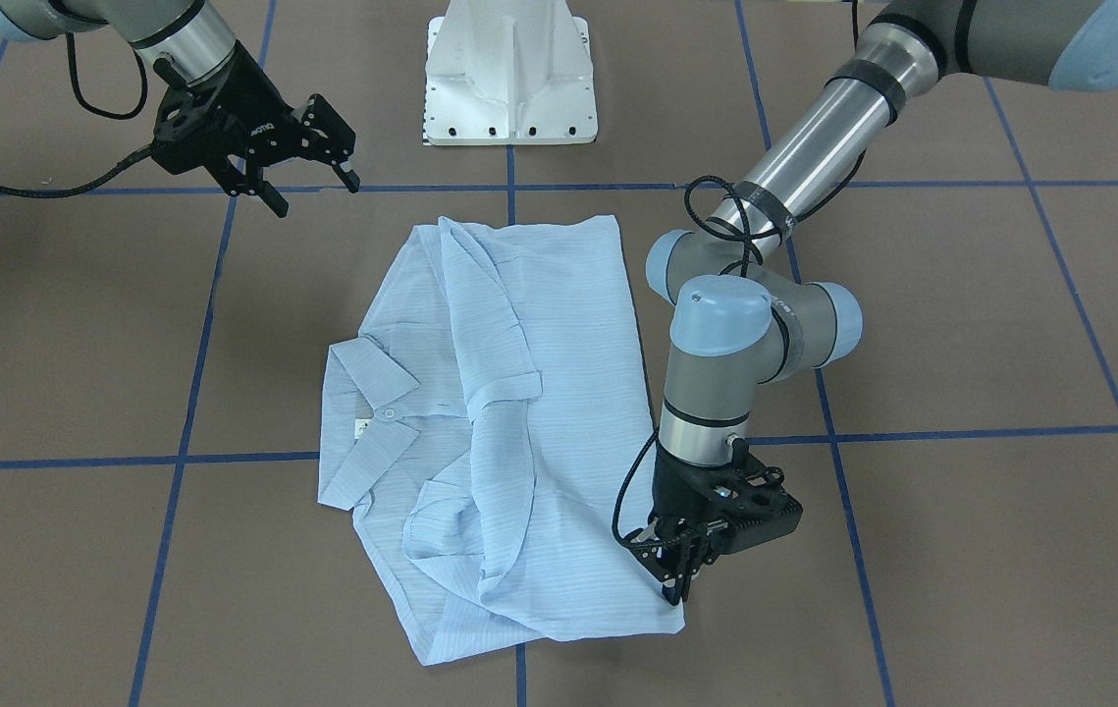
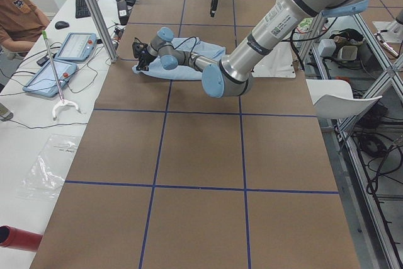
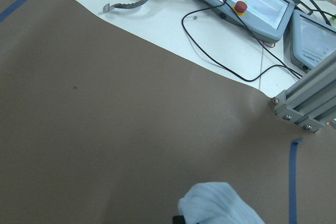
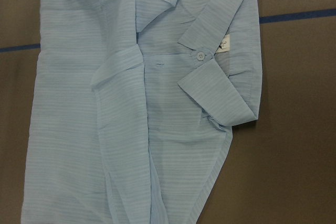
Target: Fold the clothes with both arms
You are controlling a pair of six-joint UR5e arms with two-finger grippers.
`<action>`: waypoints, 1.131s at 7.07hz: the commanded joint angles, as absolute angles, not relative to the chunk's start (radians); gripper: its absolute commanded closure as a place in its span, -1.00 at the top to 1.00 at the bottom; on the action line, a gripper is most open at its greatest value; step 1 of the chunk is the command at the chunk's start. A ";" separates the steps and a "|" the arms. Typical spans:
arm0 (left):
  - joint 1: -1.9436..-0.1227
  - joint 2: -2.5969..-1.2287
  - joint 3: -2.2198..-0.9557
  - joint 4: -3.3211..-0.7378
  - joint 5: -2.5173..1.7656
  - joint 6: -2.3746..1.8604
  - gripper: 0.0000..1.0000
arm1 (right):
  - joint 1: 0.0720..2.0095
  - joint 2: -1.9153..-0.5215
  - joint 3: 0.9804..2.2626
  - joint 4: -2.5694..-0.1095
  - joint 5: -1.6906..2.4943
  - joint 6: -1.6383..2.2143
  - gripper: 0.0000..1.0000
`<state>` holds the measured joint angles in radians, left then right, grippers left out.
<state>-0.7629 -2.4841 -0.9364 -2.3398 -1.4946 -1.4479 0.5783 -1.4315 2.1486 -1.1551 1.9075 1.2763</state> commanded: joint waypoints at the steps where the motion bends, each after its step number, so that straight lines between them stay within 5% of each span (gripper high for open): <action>1: -0.765 -2.491 -0.937 -2.342 -1.494 -1.386 1.00 | 0.575 -1.428 2.140 -1.155 1.901 1.275 1.00; 3: -0.816 -2.458 -1.033 -2.321 -1.686 -1.341 1.00 | 0.566 -1.359 2.076 -1.183 1.884 1.273 1.00; 6: -0.874 -2.098 -1.499 -2.318 -1.921 -1.299 1.00 | 0.481 -1.128 1.982 -1.467 1.749 1.203 1.00; 8: -0.877 -1.973 -1.639 -2.318 -1.953 -1.299 1.00 | 0.447 -1.007 1.811 -1.471 1.682 1.091 1.00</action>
